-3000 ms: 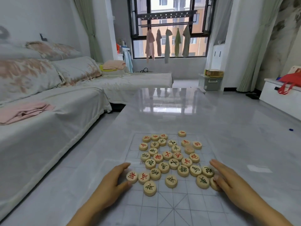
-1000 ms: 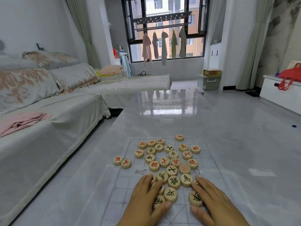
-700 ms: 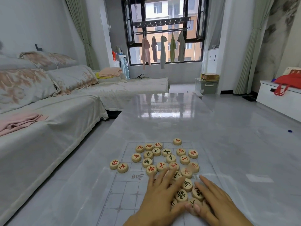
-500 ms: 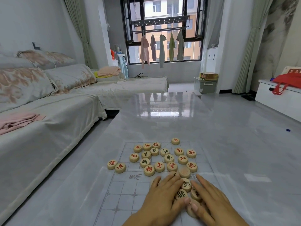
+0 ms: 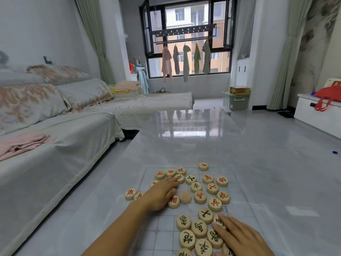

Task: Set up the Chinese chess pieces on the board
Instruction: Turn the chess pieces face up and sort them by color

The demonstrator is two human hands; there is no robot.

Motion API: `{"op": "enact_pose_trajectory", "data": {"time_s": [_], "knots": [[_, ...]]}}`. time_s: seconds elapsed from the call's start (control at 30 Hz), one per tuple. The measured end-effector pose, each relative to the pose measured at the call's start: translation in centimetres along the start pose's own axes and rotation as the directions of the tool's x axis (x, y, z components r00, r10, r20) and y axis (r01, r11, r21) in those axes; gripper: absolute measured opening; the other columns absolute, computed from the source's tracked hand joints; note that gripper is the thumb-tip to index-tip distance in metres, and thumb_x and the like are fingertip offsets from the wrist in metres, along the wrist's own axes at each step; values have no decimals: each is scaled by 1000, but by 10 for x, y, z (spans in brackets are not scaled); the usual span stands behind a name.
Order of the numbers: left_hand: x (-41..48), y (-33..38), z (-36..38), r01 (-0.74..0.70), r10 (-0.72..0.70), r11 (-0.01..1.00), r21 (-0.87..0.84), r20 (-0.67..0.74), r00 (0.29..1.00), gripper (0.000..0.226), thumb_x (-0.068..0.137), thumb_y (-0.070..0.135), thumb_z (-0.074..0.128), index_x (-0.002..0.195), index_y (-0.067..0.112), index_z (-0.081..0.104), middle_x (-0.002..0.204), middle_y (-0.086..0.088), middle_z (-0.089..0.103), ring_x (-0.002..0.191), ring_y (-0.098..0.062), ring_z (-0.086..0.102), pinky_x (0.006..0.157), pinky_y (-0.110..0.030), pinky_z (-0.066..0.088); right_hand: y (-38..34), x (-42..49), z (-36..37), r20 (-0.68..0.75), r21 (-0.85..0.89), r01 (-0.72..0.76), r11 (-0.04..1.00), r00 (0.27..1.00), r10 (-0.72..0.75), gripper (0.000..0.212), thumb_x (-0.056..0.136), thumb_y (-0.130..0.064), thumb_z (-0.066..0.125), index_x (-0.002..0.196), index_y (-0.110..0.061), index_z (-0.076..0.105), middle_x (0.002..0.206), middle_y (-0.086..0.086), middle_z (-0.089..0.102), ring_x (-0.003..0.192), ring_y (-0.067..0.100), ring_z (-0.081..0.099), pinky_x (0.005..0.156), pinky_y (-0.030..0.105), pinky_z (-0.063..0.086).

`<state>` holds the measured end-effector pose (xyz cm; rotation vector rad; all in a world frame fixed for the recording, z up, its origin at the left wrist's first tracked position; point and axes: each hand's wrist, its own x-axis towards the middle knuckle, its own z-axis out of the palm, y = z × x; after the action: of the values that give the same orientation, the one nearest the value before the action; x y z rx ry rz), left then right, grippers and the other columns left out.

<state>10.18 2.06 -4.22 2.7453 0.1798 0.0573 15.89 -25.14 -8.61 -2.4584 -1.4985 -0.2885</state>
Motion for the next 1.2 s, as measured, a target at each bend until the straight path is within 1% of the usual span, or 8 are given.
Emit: {"op": "enact_pose_trajectory", "data": {"time_s": [0.13, 0.27, 0.47, 0.73, 0.93, 1.03, 1.1, 1.2], "knots": [[0, -5, -2, 42, -42, 998, -35, 11, 999, 37, 99, 16, 33, 134, 15, 45, 153, 1, 26, 141, -12, 22, 110, -20, 16, 2, 3, 3, -73, -28, 25, 999, 997, -27, 57, 80, -77, 16, 114, -41, 46, 142, -26, 29, 141, -2, -12, 94, 16, 24], [-15, -13, -5, 34, -36, 997, -63, -27, 999, 33, 94, 29, 38, 123, 32, 53, 141, 11, 43, 120, 4, 39, 105, -18, 26, 3, 2, 5, -72, -11, 43, 999, 996, -44, 57, 80, -77, 17, 115, -42, 46, 154, -21, -11, 141, -3, -11, 109, 13, -2], [-51, -18, 2, 26, -20, 998, 57, -102, 995, 37, 98, 19, 36, 133, 25, 46, 151, 9, 28, 139, -8, 26, 108, -14, 16, -9, -6, 0, -125, 33, -35, 999, 991, 39, 51, 87, -68, 14, 114, -40, 46, 113, -14, 68, 114, 3, 41, 94, 16, 25], [-127, 13, 26, 15, -15, 1000, -4, -222, 975, 72, 74, 63, 13, 132, 35, 45, 140, 27, 26, 130, 12, 21, 108, -5, 16, -11, -10, -1, -166, -101, -77, 992, 984, 59, 60, 90, -62, 11, 102, -44, 67, 110, -19, 68, 109, 2, 41, 84, 16, 28], [-131, -12, 93, -123, 109, 979, -163, -94, 990, 36, 80, 48, 45, 112, 44, 60, 131, 22, 46, 129, -5, 41, 105, -20, 36, -14, -10, -8, -131, -45, -81, 996, 989, 74, 61, 91, -60, 10, 102, -42, 68, 111, -20, 67, 109, 0, 43, 92, 22, 32], [-87, 25, 57, -135, 131, 991, -14, -150, 980, 31, 90, 41, 43, 120, 45, 52, 134, 29, 40, 120, 14, 35, 100, -3, 27, -18, -8, -11, -99, 57, -97, 994, 990, 102, 60, 90, -62, 10, 101, -46, 66, 109, -24, 67, 103, -4, 58, 75, 7, 40], [-69, 51, 29, -161, 149, 987, -18, -297, 943, 44, 92, 39, 27, 132, 34, 45, 145, 23, 29, 131, 7, 27, 111, -15, 21, -20, -7, -10, -96, 95, -102, 990, 989, 111, 60, 90, -63, 10, 100, -46, 66, 107, -24, 67, 95, -5, 64, 73, 7, 38], [-10, 53, 8, -173, 185, 980, 96, -134, 974, 46, 96, 40, 26, 137, 26, 41, 153, 6, 26, 141, -14, 21, 116, -41, 20, -17, -6, -5, -114, 125, -94, 988, 988, 108, 54, 89, -65, 11, 106, -45, 59, 110, -22, 66, 97, -3, 64, 82, 5, 37]]}}
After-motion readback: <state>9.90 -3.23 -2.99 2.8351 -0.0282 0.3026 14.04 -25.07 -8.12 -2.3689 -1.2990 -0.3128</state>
